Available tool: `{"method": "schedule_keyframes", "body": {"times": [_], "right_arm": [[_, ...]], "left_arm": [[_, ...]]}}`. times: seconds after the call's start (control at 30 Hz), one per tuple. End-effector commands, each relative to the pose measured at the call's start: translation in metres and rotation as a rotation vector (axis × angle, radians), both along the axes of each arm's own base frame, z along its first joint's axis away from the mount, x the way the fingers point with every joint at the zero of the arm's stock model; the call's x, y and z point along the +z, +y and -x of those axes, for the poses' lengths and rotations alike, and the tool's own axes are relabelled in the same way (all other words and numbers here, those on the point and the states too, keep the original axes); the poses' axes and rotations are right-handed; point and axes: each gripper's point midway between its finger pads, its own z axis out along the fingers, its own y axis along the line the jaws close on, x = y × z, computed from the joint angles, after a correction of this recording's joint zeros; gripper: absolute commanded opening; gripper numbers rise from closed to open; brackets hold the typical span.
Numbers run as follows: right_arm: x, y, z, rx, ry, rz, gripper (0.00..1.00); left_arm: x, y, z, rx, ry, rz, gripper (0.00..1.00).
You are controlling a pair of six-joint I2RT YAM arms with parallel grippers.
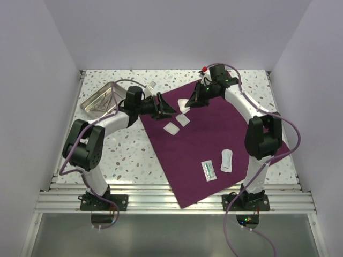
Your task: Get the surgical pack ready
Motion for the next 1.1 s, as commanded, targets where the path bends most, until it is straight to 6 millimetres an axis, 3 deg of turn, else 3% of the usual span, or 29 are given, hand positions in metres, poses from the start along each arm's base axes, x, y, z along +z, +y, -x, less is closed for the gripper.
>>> {"method": "schedule_keyframes", "body": {"times": [0.0,0.13,0.3,0.73,1.07], "right_arm": [[0.025,0.026,0.01,0.023,-0.006,-0.114,0.0],[0.027,0.036,0.02,0.037,-0.001,-0.131,0.0],[0.032,0.043,0.027,0.046,-0.002,-0.151,0.0],[0.043,0.04,0.042,0.049,-0.021,-0.139,0.0],[0.036,0.057,0.057,0.076,0.0,-0.146,0.0]], "left_arm": [[0.051,-0.008,0.004,-0.021,-0.108,0.126,0.61],[0.057,-0.008,0.008,-0.018,-0.12,0.157,0.62],[0.05,-0.008,0.012,-0.022,-0.098,0.15,0.62],[0.038,0.0,0.014,-0.032,-0.103,0.034,0.64],[0.052,-0.004,0.014,-0.031,-0.117,0.095,0.64]]}}
